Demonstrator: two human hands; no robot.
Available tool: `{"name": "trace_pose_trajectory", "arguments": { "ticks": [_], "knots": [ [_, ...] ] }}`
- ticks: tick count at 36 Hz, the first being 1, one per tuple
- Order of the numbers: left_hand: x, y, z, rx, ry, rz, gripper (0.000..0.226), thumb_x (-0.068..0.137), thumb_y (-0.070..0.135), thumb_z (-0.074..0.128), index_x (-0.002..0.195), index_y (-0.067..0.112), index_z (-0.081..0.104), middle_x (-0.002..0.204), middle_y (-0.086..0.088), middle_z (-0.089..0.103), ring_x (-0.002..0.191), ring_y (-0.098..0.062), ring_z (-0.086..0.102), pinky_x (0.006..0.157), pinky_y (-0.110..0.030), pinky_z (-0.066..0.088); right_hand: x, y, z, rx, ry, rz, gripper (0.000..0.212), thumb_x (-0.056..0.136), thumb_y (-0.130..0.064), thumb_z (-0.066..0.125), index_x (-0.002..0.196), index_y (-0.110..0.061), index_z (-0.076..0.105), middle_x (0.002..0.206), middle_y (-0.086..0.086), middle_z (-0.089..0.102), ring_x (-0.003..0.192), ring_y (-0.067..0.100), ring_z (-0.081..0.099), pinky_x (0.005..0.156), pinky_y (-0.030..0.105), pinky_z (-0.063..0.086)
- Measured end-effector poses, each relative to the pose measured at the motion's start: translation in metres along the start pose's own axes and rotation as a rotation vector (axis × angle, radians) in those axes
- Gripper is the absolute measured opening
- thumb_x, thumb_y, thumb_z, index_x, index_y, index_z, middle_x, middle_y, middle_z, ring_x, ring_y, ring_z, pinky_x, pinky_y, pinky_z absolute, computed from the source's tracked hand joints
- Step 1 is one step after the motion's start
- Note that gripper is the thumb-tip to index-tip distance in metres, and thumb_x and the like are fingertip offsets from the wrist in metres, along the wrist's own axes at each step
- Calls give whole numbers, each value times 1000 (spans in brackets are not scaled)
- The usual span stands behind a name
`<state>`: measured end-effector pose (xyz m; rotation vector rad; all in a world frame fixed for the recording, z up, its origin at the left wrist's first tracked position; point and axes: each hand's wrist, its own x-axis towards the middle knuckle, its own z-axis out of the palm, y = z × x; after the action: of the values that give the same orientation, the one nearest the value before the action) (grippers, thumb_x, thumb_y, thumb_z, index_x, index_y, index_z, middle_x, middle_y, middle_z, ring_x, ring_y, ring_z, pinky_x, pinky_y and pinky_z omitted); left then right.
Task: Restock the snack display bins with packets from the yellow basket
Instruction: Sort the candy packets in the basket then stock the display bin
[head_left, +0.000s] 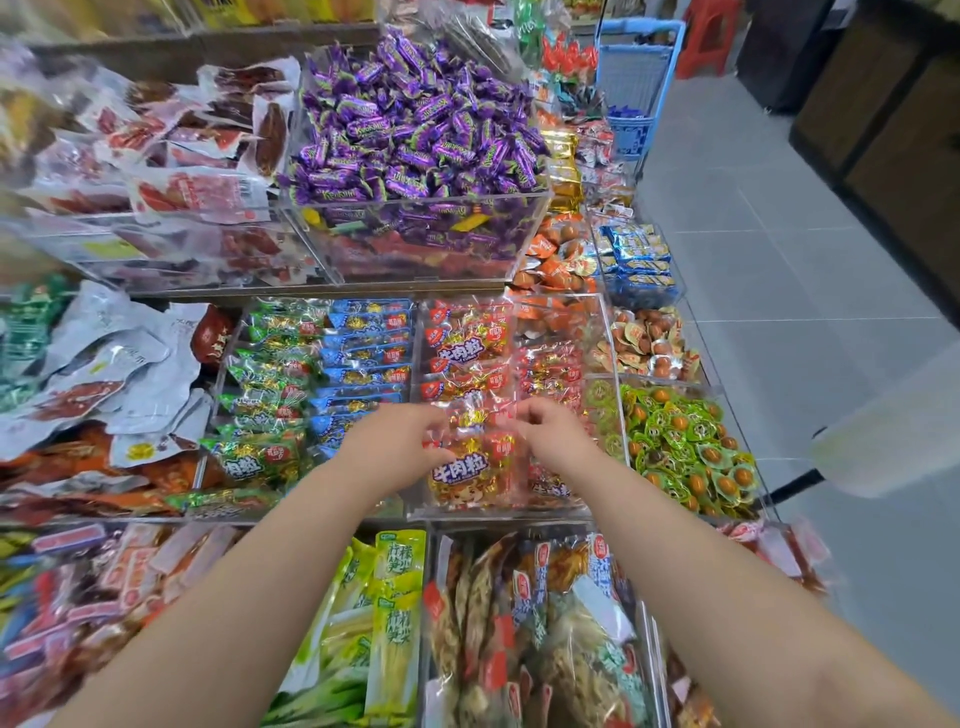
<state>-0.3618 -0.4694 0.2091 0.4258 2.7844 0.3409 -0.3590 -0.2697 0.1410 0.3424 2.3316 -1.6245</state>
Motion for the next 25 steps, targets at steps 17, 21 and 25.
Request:
{"name": "trace_pose_trajectory", "arguments": {
  "ticks": [17,21,25],
  "knots": [
    [3,23,8,526,85,61,87,77,56,68,144,19,26,144,-11,34,137,-31,26,114,-44,23,-33,13,-1,-40,-225,26,110,57,-68,71,147,-38,17,151,-11,27,133,16,35,111,44,31],
    [10,38,22,582,-43,145,115,80,54,63,150,14,-20,159,-15,-20,145,-33,-23,114,-49,-15,-30,27,12,-169,-204,-42,113,70,-40,79,151,-29,1,158,-6,8,143,16,16,112,32,16],
    [25,39,31,638,-76,91,127,73,73,57,146,15,-29,154,-18,-31,140,-36,-31,113,-57,-17,-23,21,20,-215,-124,-112,120,67,-33,83,150,-32,-4,156,-3,20,140,15,24,108,28,24]
  ]
}}
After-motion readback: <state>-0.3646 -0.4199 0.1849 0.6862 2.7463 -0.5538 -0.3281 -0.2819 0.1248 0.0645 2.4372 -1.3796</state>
